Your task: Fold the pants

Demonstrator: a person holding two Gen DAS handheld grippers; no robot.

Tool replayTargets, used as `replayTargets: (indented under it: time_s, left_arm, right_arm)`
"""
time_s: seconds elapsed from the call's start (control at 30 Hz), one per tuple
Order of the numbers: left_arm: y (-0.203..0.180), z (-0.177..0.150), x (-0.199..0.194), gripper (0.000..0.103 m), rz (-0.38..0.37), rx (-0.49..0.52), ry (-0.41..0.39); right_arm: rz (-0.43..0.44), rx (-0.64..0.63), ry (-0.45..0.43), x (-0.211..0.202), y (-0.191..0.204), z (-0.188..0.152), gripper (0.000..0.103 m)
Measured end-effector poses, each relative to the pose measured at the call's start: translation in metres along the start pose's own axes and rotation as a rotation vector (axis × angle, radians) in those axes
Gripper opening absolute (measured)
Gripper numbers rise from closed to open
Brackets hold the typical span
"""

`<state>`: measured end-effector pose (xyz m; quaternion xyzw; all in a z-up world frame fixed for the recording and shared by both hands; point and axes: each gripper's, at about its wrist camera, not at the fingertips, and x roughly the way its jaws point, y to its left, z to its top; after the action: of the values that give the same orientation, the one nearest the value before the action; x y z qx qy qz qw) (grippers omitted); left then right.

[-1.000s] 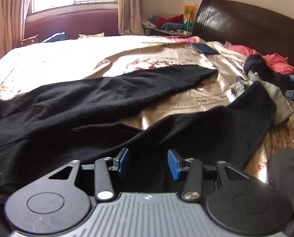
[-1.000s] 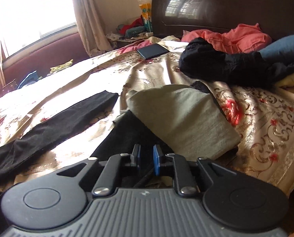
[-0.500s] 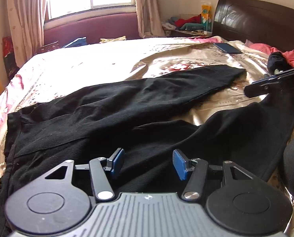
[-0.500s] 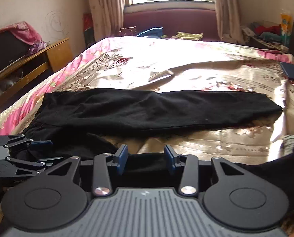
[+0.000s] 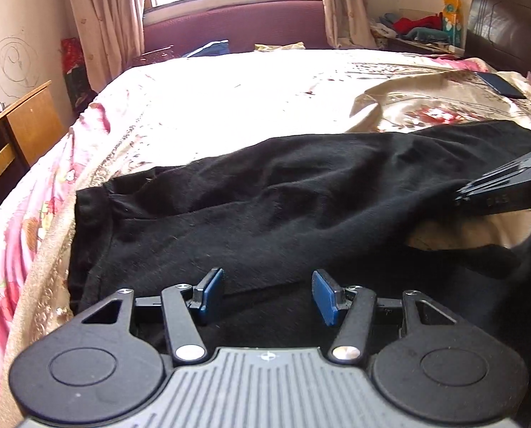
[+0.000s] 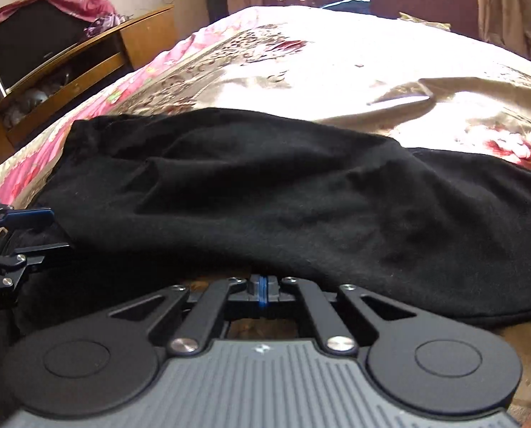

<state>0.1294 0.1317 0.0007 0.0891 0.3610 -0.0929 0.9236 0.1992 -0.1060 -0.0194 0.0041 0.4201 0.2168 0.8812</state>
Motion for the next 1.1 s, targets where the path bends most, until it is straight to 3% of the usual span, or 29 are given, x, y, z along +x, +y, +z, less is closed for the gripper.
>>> replayTargets:
  time_s: [0.13,0.23,0.33,0.4,0.57,0.63,0.67,0.7,0.87,1.1]
  left_arm:
    - [0.024,0.019,0.004,0.068,-0.032,0.022,-0.044]
    - [0.044,0.034,0.014,0.078,-0.042,0.058,-0.048]
    - [0.073,0.044,0.026,0.078,0.003,0.061,-0.043]
    - [0.096,0.049,0.033,0.078,0.032,0.041,-0.050]
    - [0.126,0.053,0.067,0.079,0.100,0.044,-0.009]
    - [0.128,0.051,0.079,0.079,0.099,0.049,0.021]
    - [0.128,0.049,0.082,0.079,0.096,0.054,0.029]
    - [0.127,0.049,0.084,0.080,0.097,0.055,0.032]
    - [0.135,0.050,0.085,0.086,0.059,-0.006,0.019]
    - [0.152,0.056,0.088,0.087,0.044,-0.001,0.030]
  right_arm:
    - [0.036,-0.105,0.021,-0.006,-0.004,0.024,0.006]
    - [0.045,-0.159,0.047,0.008,-0.007,0.046,0.006]
    - [0.094,-0.253,0.139,0.018,0.000,0.067,0.010]
    - [0.146,-0.308,0.179,0.009,0.005,0.067,0.019]
    - [0.217,-0.301,0.153,-0.025,-0.002,0.068,0.022]
    - [0.212,-0.291,0.101,-0.027,-0.007,0.080,0.035]
    - [0.192,-0.317,0.059,-0.021,-0.008,0.088,0.050]
    - [0.155,-0.355,0.037,-0.011,-0.009,0.094,0.057]
    - [0.046,-0.425,0.045,0.061,-0.015,0.118,0.057]
    - [0.103,-0.473,0.116,0.114,-0.013,0.123,0.057]
